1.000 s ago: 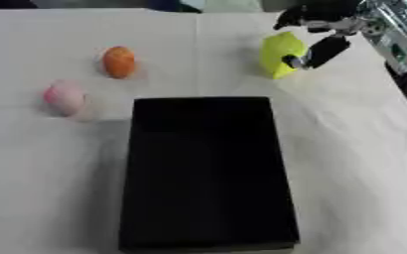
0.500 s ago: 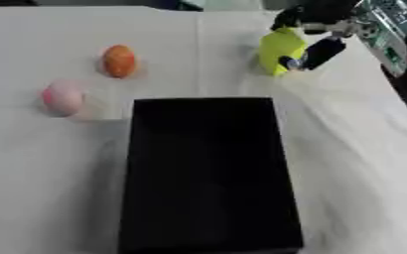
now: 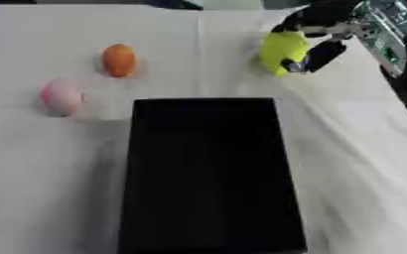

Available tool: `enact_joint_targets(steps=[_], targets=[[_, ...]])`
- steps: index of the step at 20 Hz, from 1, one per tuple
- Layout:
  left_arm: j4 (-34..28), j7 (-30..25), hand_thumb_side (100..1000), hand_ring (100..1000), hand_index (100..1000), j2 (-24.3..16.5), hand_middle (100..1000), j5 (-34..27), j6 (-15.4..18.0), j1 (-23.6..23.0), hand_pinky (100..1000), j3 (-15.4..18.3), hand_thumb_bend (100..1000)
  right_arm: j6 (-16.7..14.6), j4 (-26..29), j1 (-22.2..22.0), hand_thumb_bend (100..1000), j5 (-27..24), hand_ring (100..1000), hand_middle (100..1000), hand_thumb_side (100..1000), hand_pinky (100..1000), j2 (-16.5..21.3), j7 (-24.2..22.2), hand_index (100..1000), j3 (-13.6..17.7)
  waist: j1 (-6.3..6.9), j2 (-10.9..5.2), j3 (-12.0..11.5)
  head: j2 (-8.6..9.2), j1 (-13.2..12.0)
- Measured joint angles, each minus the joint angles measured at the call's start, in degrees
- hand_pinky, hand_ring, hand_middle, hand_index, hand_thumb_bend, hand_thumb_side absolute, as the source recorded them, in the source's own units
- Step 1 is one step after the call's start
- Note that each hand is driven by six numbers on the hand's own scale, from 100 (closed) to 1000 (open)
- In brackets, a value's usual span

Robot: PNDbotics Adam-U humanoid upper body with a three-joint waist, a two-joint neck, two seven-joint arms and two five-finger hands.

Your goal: Pick up objects on the table and place them in the box.

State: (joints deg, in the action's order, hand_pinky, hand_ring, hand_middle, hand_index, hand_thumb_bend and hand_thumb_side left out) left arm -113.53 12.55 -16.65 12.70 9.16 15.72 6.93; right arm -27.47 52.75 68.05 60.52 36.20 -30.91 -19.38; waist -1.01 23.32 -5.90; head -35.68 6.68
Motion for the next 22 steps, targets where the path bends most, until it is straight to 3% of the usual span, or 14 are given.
enact_joint_targets(steps=[2, 6, 14, 22], targets=[[0.0, 0.0, 932, 769, 823, 0.0, 775, 0.0, 0.0, 0.0, 705, 0.0, 100, 0.0, 0.4, 0.0, 145, -0.3, 836, 616, 710, 884, 0.1, 0.4, 852, 0.0, 0.0, 0.0, 0.0, 0.0, 0.0], [0.0, -0.2, 931, 768, 823, 0.0, 775, 0.0, -0.1, 0.1, 705, 0.0, 100, 0.6, 1.1, -0.4, 109, -0.3, 796, 524, 692, 864, 0.1, 3.0, 718, -0.1, -0.01, 0.0, -0.1, 0.01, 0.1], [0.0, -0.5, 928, 767, 821, 0.2, 773, 0.0, -0.2, 0.1, 704, 0.0, 100, 2.7, 1.7, -0.5, 100, 1.6, 709, 422, 663, 835, 0.0, 9.0, 537, -0.3, 0.01, -0.01, 0.0, 0.0, 0.3], [0.0, -0.7, 924, 767, 821, 0.4, 774, 0.0, -0.4, 0.1, 705, 0.0, 100, 4.3, 4.0, 0.0, 100, 1.8, 682, 430, 670, 833, 0.1, 10.2, 548, -0.4, 0.03, -1.09, 0.6, -0.12, 0.3]])
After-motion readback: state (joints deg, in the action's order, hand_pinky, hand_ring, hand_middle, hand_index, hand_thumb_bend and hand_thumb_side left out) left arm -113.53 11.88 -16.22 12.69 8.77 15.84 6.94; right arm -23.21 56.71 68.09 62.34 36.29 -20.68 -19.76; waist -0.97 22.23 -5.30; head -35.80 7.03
